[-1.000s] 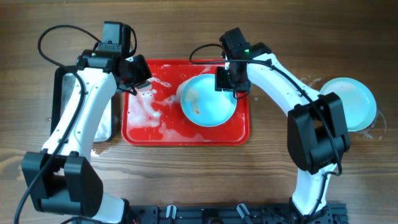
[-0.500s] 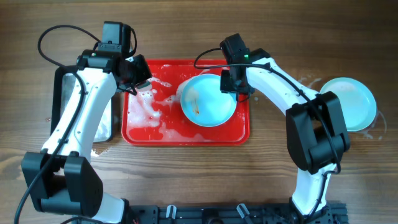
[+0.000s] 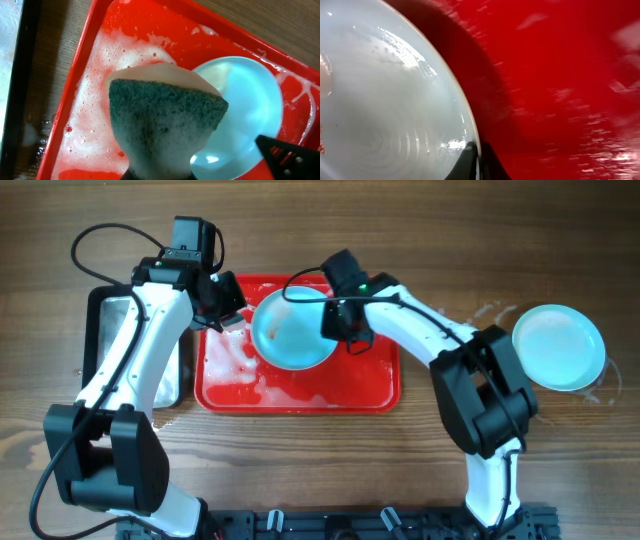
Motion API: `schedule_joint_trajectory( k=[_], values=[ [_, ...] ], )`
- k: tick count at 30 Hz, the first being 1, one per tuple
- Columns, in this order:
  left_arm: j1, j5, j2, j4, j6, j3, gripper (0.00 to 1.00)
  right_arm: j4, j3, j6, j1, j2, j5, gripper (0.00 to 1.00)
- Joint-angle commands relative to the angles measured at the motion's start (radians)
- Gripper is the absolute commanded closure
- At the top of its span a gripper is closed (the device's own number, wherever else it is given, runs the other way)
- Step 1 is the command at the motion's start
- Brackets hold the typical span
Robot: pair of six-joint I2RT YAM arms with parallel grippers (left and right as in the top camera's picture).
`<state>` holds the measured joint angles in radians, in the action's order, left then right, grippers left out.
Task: Clean dirty plates on tray and stack at the side
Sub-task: 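Tilt the plate up and bring the left-held sponge to it, then scrub the right-held plate with the sponge in the left gripper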
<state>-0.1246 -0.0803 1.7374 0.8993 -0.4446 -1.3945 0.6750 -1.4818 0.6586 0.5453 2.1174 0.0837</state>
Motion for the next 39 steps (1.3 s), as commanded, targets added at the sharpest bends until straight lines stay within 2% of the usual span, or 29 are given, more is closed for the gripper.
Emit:
schedule_joint_trajectory(
  k=[1, 10, 14, 17, 22, 28, 31, 33, 35, 39],
  values=[
    [-0.003, -0.005, 0.014, -0.031, 0.028, -0.01, 0.96, -0.002, 0.003, 0.008, 0.038, 0.054, 0.024, 0.96],
    [-0.068, -0.009, 0.181, -0.174, 0.111, -0.01, 0.96, -0.021, 0.003, -0.051, 0.039, 0.054, 0.049, 0.96],
    [-0.113, -0.043, 0.269, -0.249, 0.256, -0.01, 0.96, -0.042, 0.003, -0.059, 0.039, 0.054, 0.049, 0.96],
    [-0.141, -0.042, 0.304, -0.256, 0.311, -0.01, 0.96, -0.044, 0.003, -0.081, 0.039, 0.054, 0.054, 0.96],
    [-0.15, 0.026, 0.317, -0.129, 0.311, 0.015, 0.96, -0.051, 0.003, -0.082, 0.039, 0.054, 0.056, 0.96],
    [-0.111, 0.025, 0.318, 0.052, 0.293, 0.017, 0.96, -0.05, 0.003, -0.083, 0.038, 0.054, 0.056, 0.96],
    [-0.08, 0.025, 0.318, 0.107, 0.144, 0.016, 0.96, -0.047, 0.003, -0.083, 0.038, 0.054, 0.056, 0.96],
    [-0.069, 0.025, 0.318, 0.106, 0.102, 0.016, 0.96, -0.046, 0.003, -0.083, 0.038, 0.054, 0.056, 0.96],
    [-0.067, 0.014, 0.318, 0.049, 0.088, 0.016, 0.96, -0.047, 0.003, -0.083, 0.038, 0.054, 0.056, 0.96],
    [-0.1, -0.021, 0.321, -0.267, 0.089, 0.065, 0.96, -0.047, 0.003, -0.082, 0.038, 0.054, 0.056, 0.96]
  ],
)
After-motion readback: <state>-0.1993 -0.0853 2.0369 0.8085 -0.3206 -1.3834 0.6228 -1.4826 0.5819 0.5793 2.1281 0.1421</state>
